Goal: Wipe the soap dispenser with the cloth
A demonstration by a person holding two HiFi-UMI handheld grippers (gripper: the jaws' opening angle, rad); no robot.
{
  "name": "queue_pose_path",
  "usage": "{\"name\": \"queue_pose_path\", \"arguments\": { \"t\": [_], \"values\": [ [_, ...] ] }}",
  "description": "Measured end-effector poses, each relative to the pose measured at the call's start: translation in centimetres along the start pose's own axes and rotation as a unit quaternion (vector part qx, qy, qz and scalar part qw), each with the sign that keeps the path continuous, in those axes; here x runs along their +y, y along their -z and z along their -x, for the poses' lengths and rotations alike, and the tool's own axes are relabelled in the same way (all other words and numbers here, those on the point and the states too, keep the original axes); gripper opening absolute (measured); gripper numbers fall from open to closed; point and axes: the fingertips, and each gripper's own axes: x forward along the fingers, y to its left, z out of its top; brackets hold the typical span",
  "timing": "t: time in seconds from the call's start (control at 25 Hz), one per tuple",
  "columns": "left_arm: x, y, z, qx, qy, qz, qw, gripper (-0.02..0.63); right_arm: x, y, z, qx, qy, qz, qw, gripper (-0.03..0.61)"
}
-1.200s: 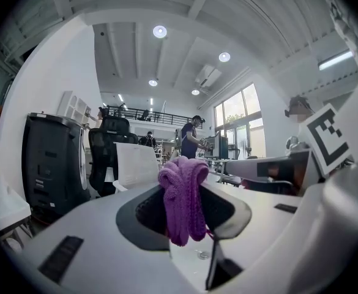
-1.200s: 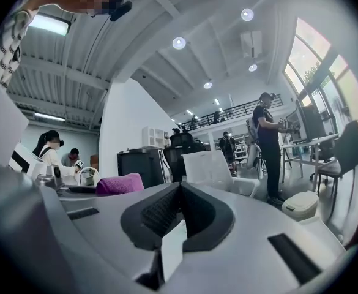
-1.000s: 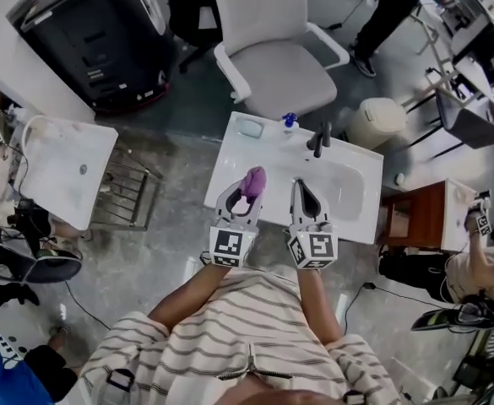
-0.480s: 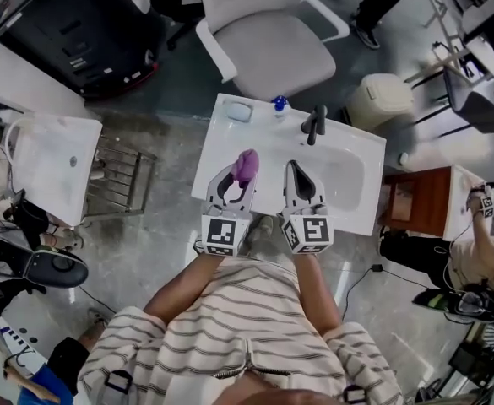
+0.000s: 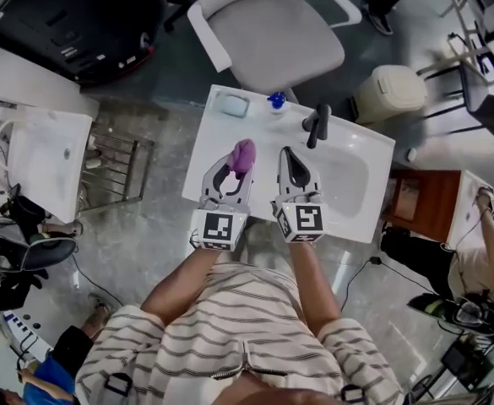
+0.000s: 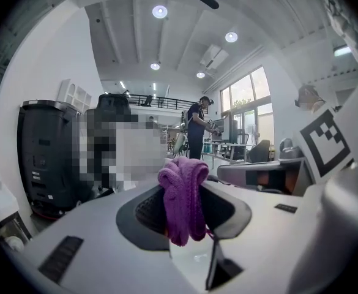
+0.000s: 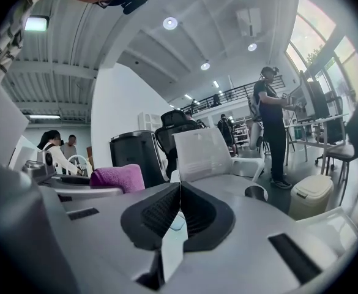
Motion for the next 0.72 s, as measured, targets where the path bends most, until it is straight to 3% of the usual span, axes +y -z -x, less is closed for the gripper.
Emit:
{"name": "queue_pose_path", "arguments": {
  "t": [0.24,0.36,0.72],
  "values": [
    [0.8,1.3,-2.8,0.010,-0.010,0.000,0.9999,0.130,-2.1,1.7,-3.1,0.008,-0.004,-0.006,1.000,0.022],
    [1.4,2.2,-3.2,0.014,-0.013,-0.001,0.9998,0.130,-2.4,2.9,-4.5,0.014,-0.002,-0.008,1.000,0.069],
    [2.2,4.0,-4.1,0.024,-0.018,0.008,0.9995,0.131,-4.5,5.1,-8.5,0.028,-0.001,0.004,1.000,0.123]
  ]
}}
